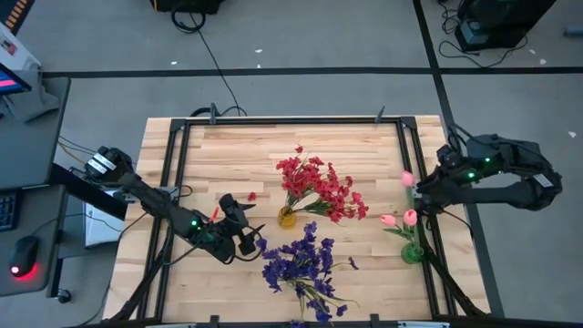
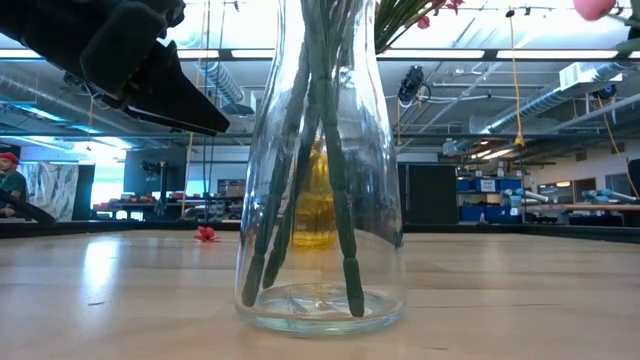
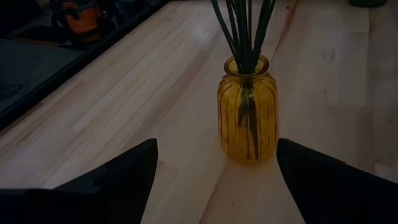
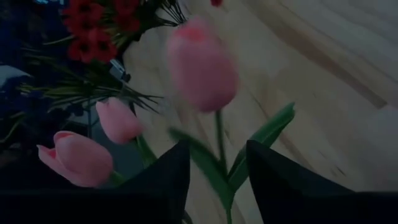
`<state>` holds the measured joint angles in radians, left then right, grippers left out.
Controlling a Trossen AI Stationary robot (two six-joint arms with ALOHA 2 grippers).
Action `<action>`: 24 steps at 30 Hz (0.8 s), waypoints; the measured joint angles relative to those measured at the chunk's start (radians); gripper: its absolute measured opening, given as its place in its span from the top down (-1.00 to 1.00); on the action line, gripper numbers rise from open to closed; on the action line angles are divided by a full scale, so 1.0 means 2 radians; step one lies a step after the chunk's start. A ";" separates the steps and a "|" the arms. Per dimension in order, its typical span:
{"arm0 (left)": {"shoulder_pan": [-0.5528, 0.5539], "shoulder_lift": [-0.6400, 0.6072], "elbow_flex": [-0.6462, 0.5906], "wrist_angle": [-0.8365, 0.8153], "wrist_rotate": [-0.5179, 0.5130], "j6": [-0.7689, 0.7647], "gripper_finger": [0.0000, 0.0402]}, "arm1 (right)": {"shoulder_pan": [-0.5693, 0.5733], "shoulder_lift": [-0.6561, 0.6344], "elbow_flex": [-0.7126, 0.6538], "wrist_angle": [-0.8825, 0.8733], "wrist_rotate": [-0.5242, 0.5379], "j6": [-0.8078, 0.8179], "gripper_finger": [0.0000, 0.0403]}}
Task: Sort flowers into vase by color
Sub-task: Put the pink tulip into the green vase
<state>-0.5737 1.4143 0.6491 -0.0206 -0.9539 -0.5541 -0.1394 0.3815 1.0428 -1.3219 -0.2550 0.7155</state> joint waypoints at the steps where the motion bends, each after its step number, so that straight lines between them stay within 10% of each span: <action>1: 0.000 0.000 0.000 0.000 0.000 0.000 -0.67 | 0.000 0.002 0.000 0.002 0.000 0.000 0.18; 24: 0.032 0.000 0.000 -0.005 0.000 0.001 -0.67 | 0.000 0.049 0.000 0.027 -0.002 -0.031 0.19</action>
<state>-0.5096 1.4143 0.6492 -0.0301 -0.9539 -0.5522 -0.1394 0.4801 1.0424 -1.2682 -0.2581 0.6544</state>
